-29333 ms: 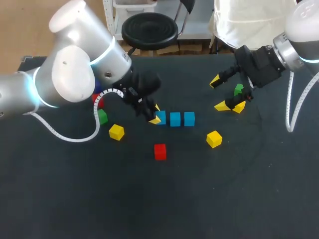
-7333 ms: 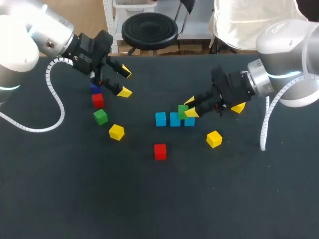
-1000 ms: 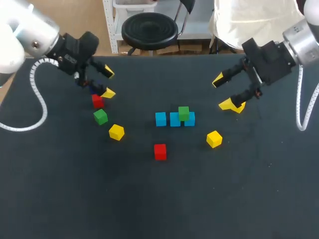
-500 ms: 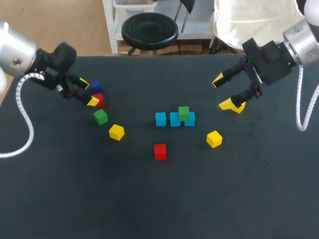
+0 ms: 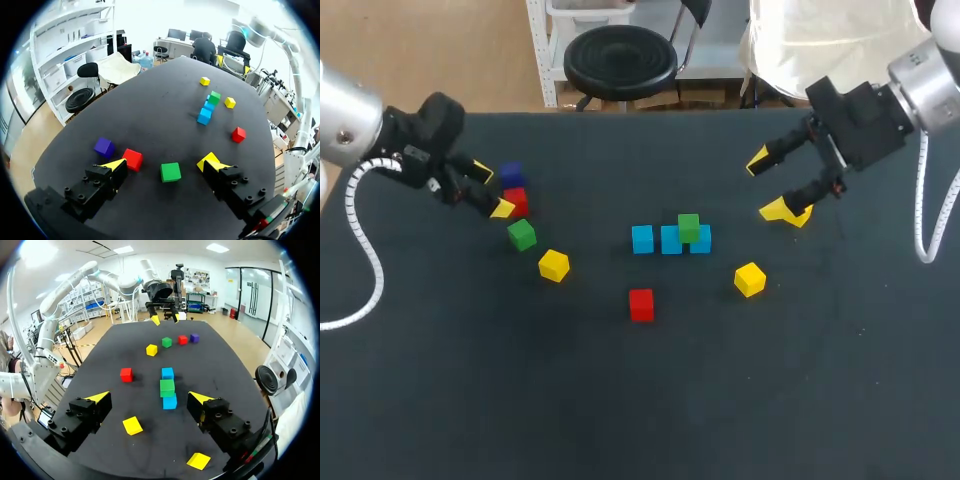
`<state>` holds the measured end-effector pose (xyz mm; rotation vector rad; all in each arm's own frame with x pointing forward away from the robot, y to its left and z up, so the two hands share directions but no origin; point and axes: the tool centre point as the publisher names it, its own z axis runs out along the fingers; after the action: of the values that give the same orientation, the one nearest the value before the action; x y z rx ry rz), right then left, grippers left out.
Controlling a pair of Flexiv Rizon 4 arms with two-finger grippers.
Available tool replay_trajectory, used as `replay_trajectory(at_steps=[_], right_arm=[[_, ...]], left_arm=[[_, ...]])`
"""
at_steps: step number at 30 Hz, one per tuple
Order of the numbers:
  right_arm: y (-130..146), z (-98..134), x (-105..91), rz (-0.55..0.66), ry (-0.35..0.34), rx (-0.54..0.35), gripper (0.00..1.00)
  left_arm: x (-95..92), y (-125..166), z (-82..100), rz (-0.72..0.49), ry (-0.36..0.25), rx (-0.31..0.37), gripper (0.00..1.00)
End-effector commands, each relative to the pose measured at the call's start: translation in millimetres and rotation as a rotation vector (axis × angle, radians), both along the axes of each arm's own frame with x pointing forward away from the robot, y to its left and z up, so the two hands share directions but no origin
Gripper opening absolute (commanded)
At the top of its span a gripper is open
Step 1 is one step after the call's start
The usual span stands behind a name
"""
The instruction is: Place the blue cubes, place green cubes on the blue cubes, place the yellow cubes on the green cubes, then place the red cubes on the yellow cubes, and place purple cube on the red cubes.
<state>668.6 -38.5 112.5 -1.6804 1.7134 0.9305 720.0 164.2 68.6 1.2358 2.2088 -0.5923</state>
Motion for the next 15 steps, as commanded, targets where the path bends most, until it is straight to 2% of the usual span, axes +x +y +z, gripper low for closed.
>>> replay_trajectory(at_steps=[1,6,11,15], right_arm=[[-0.1,0.3,-1.1,-0.003,-0.002,-0.001,1.00],[-0.1,0.3,-1.1,-0.003,-0.002,-0.001,1.00],[-0.1,0.3,-1.1,-0.003,-0.002,-0.001,1.00],[-0.1,0.3,-1.1,-0.003,-0.002,-0.001,1.00]], left_arm=[[-6.2,3.9,-6.7,0.011,-0.033,-0.010,1.00],[-20.5,17.0,-18.0,0.083,-0.085,0.009,1.00],[-38.7,29.7,-26.5,0.114,-0.124,-0.038,1.00],[-53.3,36.9,-21.2,0.157,-0.150,-0.041,1.00]])
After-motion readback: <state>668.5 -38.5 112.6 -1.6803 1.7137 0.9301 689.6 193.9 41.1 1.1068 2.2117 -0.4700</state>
